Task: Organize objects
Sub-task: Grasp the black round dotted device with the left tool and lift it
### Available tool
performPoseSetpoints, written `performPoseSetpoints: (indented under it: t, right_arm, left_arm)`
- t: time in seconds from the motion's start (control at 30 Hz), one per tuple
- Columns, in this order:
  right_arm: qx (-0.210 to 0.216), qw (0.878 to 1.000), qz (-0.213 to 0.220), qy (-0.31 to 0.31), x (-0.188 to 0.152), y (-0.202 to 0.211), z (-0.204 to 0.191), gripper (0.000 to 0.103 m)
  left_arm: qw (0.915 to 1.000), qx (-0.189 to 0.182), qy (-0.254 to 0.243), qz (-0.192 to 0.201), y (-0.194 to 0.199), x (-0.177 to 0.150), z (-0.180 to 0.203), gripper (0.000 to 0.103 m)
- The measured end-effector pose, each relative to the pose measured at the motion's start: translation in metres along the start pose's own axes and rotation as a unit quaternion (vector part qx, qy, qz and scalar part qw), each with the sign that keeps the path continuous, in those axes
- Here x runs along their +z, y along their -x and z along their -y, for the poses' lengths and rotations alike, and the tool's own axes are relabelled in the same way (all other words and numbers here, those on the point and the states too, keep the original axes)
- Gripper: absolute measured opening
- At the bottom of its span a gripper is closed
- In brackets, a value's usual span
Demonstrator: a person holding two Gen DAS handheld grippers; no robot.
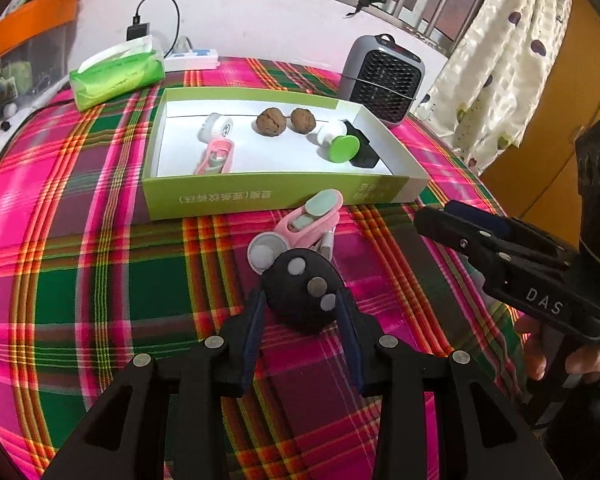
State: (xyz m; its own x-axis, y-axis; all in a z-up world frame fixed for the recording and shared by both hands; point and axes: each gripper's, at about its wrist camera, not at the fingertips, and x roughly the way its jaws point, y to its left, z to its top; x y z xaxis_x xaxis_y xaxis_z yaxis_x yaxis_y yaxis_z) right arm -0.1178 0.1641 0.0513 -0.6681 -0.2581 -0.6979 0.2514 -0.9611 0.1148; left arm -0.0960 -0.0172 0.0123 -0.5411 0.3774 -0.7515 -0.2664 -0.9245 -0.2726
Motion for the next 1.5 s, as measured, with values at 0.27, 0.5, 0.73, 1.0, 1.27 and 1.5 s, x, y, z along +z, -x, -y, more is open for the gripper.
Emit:
performPoseSetpoints:
  t: [0.27,0.5,0.73,1.0,1.27,1.5]
  right_arm:
    - [0.004,1.000,-0.006,-0.002,-0.005,-0.002,0.004,0.054]
    - [0.004,1.000,-0.008,-0.004,-0.007,-0.002,0.005,0.054]
    - [0.006,1.000,-0.014,-0.003,-0.009,-0.004,0.005,0.054]
    - [0.005,1.000,-0.015,-0.002,-0.010,-0.005,0.003,0.054]
    - [0.006,1.000,-0.019,0.003,-0.011,-0.007,-0.002,0.054]
    - [0.019,1.000,-0.017,0.016,-0.010,-0.007,-0.013,0.054]
  left_arm:
    - [0.9996,-0.008,0.028,-0.005,-0.007,0.005,-0.004,0.034]
    - [0.9994,-0.008,0.031,-0.008,-0.010,0.008,-0.003,0.034]
    - [0.9989,-0.020,0.042,-0.006,-0.009,0.008,-0.006,0.034]
    - [0.9988,-0.023,0.043,-0.004,-0.008,0.006,-0.008,0.031]
    - [0.9986,-0.031,0.044,-0.002,-0.002,0.001,-0.012,0.031]
    - [0.9986,-0.022,0.047,0.001,0.009,-0.008,-0.023,0.031]
